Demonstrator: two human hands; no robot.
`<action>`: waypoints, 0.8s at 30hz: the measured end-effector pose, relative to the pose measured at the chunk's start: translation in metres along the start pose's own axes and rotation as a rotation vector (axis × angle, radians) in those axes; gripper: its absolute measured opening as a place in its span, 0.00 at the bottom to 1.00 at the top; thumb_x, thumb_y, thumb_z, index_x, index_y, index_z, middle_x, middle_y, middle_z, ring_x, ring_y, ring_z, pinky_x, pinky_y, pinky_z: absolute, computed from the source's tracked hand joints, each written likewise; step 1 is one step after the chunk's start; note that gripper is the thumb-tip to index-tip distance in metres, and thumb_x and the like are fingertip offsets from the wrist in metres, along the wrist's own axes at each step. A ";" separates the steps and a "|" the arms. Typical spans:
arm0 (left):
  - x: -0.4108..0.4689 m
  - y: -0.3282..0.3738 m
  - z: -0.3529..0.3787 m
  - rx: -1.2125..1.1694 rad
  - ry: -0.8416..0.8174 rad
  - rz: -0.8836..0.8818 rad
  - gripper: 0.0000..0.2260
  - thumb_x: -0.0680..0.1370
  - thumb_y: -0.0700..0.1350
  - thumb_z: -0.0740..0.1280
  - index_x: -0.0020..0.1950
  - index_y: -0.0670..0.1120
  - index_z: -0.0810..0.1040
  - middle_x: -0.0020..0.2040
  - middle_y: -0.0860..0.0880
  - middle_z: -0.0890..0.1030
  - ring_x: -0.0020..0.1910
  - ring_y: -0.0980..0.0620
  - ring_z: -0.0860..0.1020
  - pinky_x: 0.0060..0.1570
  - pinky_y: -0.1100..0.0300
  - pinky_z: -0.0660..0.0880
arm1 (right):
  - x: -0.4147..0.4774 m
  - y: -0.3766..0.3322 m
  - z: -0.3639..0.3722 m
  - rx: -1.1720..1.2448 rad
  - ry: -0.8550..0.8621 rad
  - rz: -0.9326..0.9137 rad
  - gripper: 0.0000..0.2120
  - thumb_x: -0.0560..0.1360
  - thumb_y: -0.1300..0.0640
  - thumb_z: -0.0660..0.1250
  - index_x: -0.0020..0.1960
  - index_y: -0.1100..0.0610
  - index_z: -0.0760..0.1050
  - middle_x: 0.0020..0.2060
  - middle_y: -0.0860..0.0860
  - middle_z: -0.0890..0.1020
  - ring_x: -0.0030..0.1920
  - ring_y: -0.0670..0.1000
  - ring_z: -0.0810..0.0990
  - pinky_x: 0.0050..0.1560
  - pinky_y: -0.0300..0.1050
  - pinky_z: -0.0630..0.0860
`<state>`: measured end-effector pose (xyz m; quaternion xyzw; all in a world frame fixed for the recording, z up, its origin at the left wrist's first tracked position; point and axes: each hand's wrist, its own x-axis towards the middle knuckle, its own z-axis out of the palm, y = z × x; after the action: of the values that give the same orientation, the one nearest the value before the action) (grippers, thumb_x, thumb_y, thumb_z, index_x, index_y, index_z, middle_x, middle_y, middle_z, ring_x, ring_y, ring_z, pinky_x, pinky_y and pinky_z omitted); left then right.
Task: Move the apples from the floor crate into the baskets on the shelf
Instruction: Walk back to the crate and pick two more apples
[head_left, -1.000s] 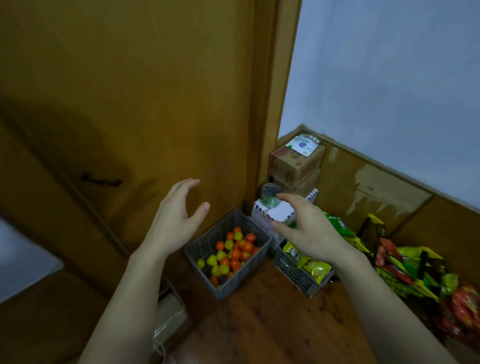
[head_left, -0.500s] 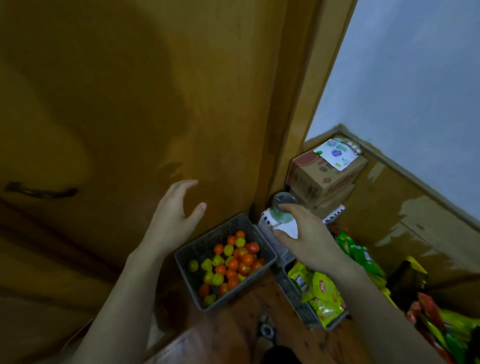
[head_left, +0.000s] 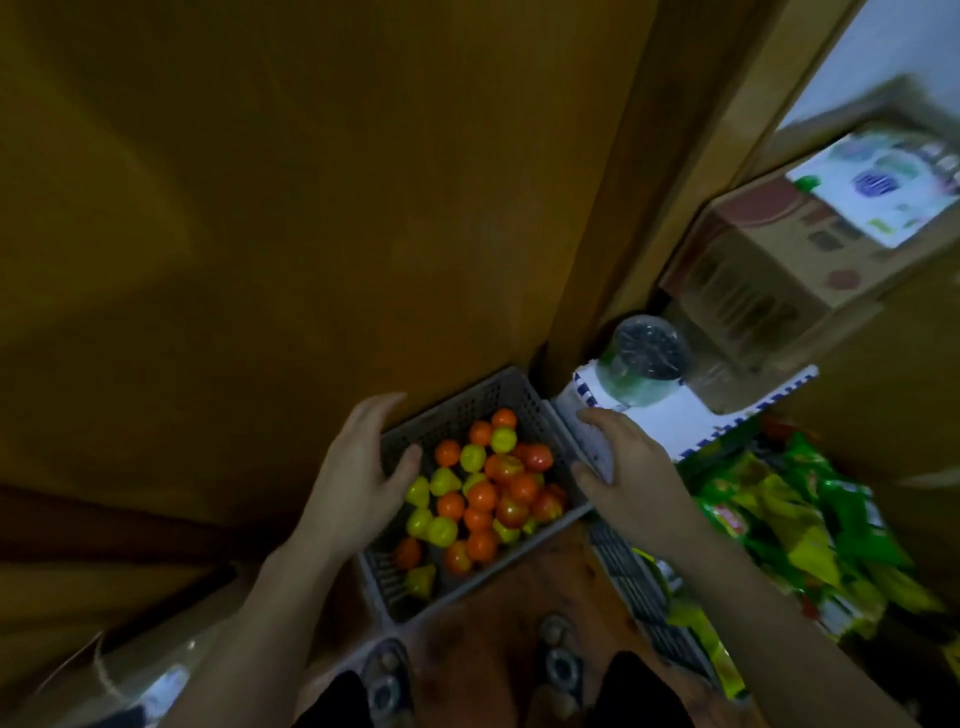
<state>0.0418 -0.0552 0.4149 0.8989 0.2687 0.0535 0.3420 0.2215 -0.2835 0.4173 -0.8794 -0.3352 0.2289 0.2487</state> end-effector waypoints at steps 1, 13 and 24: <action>0.011 -0.022 0.024 0.019 -0.023 0.024 0.26 0.82 0.49 0.65 0.78 0.48 0.63 0.76 0.52 0.65 0.74 0.53 0.66 0.70 0.61 0.64 | 0.016 0.019 0.024 -0.024 -0.007 -0.018 0.26 0.80 0.54 0.68 0.76 0.55 0.66 0.74 0.52 0.70 0.72 0.53 0.68 0.72 0.49 0.67; 0.187 -0.235 0.316 0.248 -0.384 0.288 0.31 0.79 0.51 0.67 0.79 0.46 0.60 0.76 0.47 0.66 0.74 0.49 0.66 0.71 0.60 0.62 | 0.209 0.208 0.219 -0.284 -0.005 -0.095 0.26 0.77 0.51 0.70 0.73 0.54 0.68 0.64 0.53 0.76 0.61 0.51 0.76 0.54 0.39 0.68; 0.198 -0.304 0.439 -0.018 -0.408 0.080 0.36 0.67 0.60 0.65 0.73 0.46 0.69 0.68 0.46 0.75 0.65 0.47 0.76 0.64 0.54 0.72 | 0.248 0.293 0.314 -0.509 -0.197 -0.116 0.30 0.75 0.58 0.69 0.75 0.56 0.64 0.70 0.55 0.70 0.70 0.56 0.70 0.71 0.51 0.67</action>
<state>0.1976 -0.0203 -0.1321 0.8979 0.1575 -0.1140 0.3950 0.3486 -0.2109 -0.0565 -0.8664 -0.4544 0.2071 -0.0010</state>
